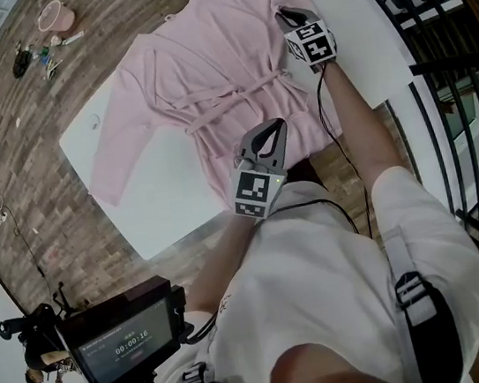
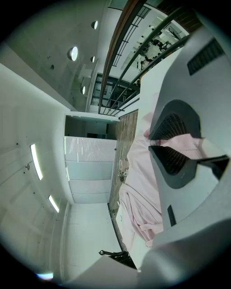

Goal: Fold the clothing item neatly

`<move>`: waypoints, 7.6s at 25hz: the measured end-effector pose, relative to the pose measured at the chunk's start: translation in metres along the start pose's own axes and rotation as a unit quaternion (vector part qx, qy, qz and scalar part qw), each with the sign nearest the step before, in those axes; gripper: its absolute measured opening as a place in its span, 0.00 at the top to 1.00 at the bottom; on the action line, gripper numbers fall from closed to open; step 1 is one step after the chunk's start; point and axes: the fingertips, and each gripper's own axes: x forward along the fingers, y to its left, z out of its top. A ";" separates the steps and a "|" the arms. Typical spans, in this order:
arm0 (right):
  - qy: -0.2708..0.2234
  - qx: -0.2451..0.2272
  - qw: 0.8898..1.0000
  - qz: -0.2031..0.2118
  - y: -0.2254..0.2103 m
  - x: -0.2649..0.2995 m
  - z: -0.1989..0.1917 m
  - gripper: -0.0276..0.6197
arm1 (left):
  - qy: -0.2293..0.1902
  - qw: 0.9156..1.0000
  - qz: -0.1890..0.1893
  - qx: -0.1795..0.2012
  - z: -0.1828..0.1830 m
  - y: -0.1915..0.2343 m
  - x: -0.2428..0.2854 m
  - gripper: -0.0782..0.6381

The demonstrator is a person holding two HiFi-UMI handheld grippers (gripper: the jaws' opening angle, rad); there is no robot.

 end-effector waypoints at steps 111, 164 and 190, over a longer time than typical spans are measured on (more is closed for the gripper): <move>0.040 -0.088 0.960 0.264 0.368 0.084 -0.009 0.82 | -0.008 0.995 0.076 -0.069 -0.064 0.102 -0.099 0.89; 0.049 0.024 0.958 0.283 0.350 0.136 0.052 0.74 | -0.014 0.986 0.105 -0.126 -0.087 0.116 -0.112 0.89; 0.054 -0.052 0.968 0.238 0.358 0.120 0.034 0.95 | -0.023 0.985 0.114 -0.131 -0.104 0.100 -0.128 0.89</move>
